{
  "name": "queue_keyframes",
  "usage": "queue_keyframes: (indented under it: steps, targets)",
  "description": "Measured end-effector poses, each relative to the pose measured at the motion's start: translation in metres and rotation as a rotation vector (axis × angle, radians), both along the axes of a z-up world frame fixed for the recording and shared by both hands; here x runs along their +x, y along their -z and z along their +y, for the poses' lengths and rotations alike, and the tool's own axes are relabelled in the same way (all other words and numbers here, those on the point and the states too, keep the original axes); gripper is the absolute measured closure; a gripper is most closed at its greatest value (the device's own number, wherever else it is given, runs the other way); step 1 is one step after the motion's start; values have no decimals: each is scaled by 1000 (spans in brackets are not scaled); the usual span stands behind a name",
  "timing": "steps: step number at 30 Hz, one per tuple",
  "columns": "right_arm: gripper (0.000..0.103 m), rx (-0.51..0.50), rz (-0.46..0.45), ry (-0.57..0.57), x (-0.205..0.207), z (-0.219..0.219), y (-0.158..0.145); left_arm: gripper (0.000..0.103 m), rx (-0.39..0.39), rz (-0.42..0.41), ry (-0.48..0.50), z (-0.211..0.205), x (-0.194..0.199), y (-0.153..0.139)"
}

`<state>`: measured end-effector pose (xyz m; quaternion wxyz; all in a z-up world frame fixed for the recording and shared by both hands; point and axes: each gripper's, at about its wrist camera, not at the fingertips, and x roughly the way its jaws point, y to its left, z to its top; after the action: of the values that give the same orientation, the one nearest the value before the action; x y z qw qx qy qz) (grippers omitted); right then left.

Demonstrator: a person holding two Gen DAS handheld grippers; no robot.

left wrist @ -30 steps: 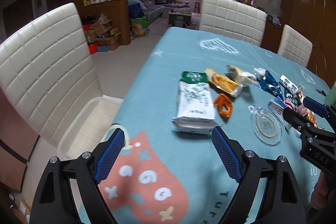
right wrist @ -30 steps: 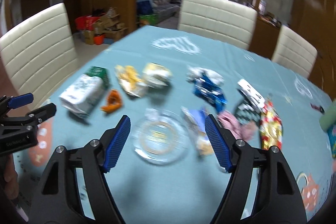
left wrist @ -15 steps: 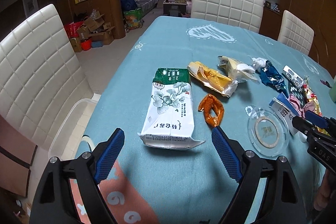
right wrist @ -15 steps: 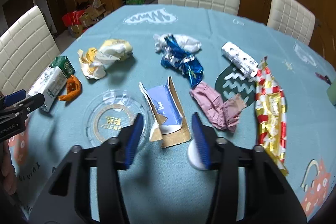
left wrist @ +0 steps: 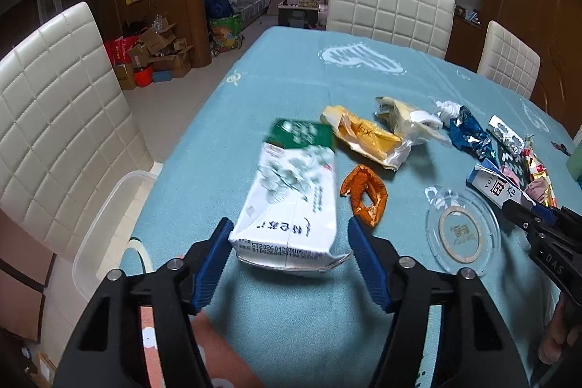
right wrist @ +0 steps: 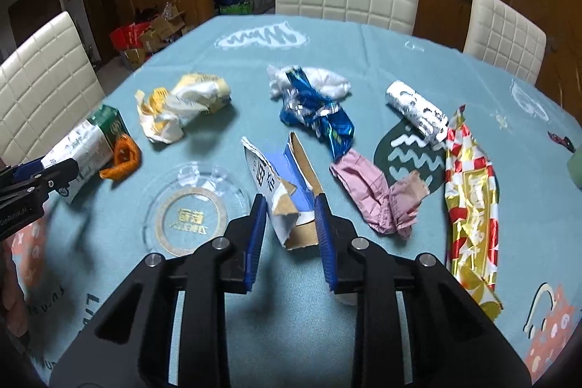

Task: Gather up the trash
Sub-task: 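Grasp the white milk carton with the left gripper while the right grasps the cardboard box, then carry the milk carton to the bin and open the left gripper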

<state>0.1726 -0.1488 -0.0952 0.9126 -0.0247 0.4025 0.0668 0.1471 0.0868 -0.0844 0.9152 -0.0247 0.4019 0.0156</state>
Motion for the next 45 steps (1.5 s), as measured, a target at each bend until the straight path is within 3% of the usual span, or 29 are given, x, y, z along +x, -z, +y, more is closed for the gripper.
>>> queue_keyframes:
  steps: [10,19,31,45]
  targets:
    - [74,1,-35,-81,-15,25,-18,46,37,-66,11,-1,-19,-18]
    - [74,-42,-83,-240,-30,84,-30,46,62,-114,5,13,-43,-30]
    - [74,-91,-113,-422,-37,171,-37,45,93,-149,-90,59,-60,-34]
    - [74,-144,-107,-551,-24,249,-29,45,85,-135,-247,133,-67,-23]
